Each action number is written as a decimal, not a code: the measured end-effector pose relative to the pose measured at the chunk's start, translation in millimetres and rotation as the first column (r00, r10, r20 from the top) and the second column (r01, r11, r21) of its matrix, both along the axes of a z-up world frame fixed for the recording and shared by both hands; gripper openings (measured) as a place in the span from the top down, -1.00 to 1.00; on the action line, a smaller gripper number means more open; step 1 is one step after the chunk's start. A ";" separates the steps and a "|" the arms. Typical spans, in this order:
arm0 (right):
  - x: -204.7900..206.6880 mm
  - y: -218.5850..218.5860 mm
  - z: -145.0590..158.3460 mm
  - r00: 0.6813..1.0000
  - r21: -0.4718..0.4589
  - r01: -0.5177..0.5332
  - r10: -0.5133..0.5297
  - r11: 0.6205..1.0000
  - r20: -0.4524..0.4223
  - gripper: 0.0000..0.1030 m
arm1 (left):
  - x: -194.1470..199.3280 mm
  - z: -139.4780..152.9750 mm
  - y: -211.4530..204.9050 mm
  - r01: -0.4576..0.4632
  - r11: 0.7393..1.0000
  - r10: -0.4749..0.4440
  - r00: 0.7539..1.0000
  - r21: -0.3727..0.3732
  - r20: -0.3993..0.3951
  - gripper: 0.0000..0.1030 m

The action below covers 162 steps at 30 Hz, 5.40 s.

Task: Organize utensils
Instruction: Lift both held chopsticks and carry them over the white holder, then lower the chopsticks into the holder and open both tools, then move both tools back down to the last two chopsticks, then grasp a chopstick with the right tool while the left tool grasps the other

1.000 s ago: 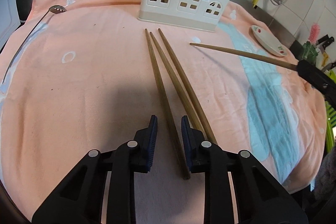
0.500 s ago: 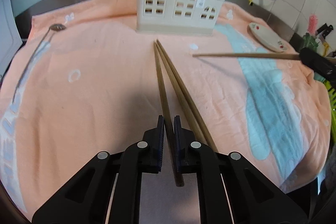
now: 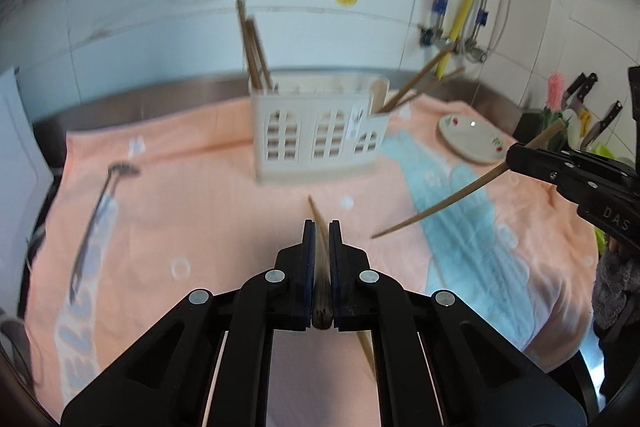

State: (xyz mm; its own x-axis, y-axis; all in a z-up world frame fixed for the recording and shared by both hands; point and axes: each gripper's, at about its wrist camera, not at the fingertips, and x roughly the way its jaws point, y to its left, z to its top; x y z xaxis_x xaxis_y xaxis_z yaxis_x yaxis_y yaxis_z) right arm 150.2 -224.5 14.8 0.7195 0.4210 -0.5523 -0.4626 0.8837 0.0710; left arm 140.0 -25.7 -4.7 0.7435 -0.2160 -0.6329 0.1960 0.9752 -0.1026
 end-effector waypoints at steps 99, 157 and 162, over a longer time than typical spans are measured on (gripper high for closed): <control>9.8 22.7 -13.3 1.000 -0.025 0.003 -0.003 1.000 0.009 0.18 | 29.3 76.6 62.5 -0.136 0.988 0.149 0.968 -0.076 0.200 -0.46; -7.1 85.7 -163.5 0.967 -0.099 0.045 -0.068 0.994 -0.247 0.86 | -64.1 -48.8 105.6 -0.300 0.947 0.300 0.954 -0.113 -0.011 -0.76; -13.3 73.2 -153.3 0.972 -0.081 0.052 -0.069 0.995 -0.225 0.87 | -63.7 -59.4 88.5 -0.268 0.956 0.266 0.963 -0.118 -0.037 -0.76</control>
State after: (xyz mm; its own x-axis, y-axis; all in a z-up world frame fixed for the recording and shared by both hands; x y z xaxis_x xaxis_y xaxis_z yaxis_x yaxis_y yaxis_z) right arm 137.0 -151.3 -138.5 0.5947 0.3327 -0.7319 -0.3873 0.9163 0.1018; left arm 76.3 62.8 -64.1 0.7715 -0.0870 -0.6303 -0.0733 0.9718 -0.2239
